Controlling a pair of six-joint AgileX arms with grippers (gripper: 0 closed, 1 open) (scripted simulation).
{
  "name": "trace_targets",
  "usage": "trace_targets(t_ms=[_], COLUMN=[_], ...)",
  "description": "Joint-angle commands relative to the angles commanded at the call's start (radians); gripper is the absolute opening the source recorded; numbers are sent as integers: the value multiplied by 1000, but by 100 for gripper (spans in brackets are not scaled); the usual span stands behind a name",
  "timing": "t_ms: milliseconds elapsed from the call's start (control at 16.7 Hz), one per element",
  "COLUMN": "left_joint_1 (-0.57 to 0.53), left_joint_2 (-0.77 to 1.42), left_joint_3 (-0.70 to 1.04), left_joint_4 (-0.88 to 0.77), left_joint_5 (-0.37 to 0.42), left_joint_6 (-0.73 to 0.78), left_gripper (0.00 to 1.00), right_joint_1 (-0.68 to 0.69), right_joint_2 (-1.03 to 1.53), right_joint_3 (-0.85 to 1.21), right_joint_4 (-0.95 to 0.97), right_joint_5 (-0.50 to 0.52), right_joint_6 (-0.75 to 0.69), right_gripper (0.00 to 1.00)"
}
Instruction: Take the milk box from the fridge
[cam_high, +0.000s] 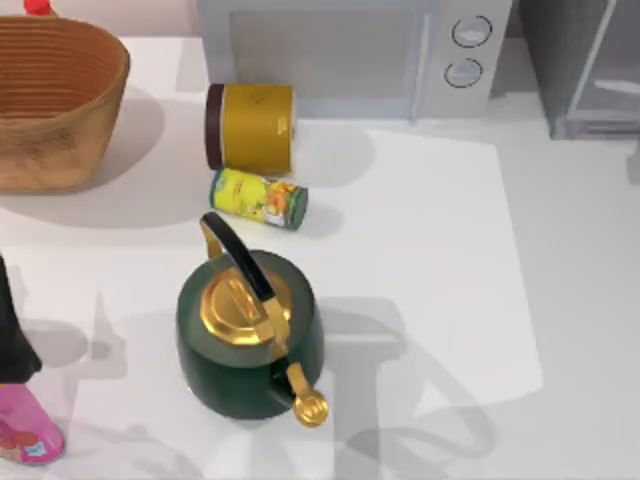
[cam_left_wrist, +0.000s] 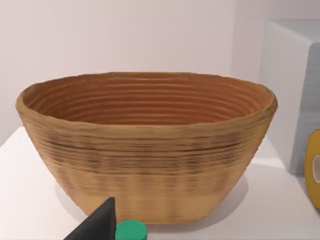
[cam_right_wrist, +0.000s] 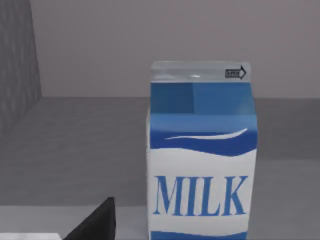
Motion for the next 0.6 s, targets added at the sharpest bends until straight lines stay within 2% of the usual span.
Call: trace_targets(t_ms=[240,600], left_joint_1=[0,0], left_joint_2=[0,0], left_joint_3=[0,0], left_joint_4=[0,0], left_joint_5=[0,0], left_joint_6=[0,0], left_gripper=[100,100], right_joint_1=[48,47], right_joint_2=[62,70], right_joint_3=[103,117], right_joint_4=[-54,-63], right_joint_5=[52,52], right_joint_6=[-3,-3], right_gripper=[100,100])
